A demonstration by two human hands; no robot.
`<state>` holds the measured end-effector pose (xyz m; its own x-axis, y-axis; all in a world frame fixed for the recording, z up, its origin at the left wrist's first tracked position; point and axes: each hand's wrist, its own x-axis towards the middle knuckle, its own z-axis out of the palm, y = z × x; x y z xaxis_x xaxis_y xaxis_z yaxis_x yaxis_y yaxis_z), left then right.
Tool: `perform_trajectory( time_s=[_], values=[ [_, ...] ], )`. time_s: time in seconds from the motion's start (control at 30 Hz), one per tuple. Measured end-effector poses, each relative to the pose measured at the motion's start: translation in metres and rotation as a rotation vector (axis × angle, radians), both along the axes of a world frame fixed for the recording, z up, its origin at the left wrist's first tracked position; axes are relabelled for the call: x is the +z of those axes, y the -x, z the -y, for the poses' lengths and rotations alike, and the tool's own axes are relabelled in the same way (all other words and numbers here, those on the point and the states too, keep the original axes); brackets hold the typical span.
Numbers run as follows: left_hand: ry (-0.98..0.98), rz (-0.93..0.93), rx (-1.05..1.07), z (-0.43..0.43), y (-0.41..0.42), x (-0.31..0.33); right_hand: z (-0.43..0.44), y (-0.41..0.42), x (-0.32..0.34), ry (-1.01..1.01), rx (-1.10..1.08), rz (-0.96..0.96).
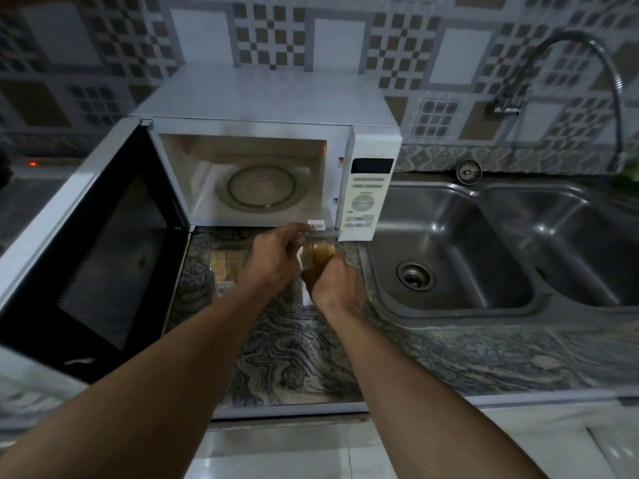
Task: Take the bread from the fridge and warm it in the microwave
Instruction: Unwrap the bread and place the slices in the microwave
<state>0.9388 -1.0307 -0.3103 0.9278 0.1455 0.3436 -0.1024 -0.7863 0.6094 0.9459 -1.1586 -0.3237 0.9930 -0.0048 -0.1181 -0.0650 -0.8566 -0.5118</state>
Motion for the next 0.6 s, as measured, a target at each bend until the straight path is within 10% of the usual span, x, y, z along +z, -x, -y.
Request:
perform_trajectory(
  time_s=[0.6],
  values=[
    [-0.008, -0.086, 0.081, 0.012, 0.029, 0.002, 0.058, 0.016, 0.013, -0.08, -0.047, -0.013]
  ],
)
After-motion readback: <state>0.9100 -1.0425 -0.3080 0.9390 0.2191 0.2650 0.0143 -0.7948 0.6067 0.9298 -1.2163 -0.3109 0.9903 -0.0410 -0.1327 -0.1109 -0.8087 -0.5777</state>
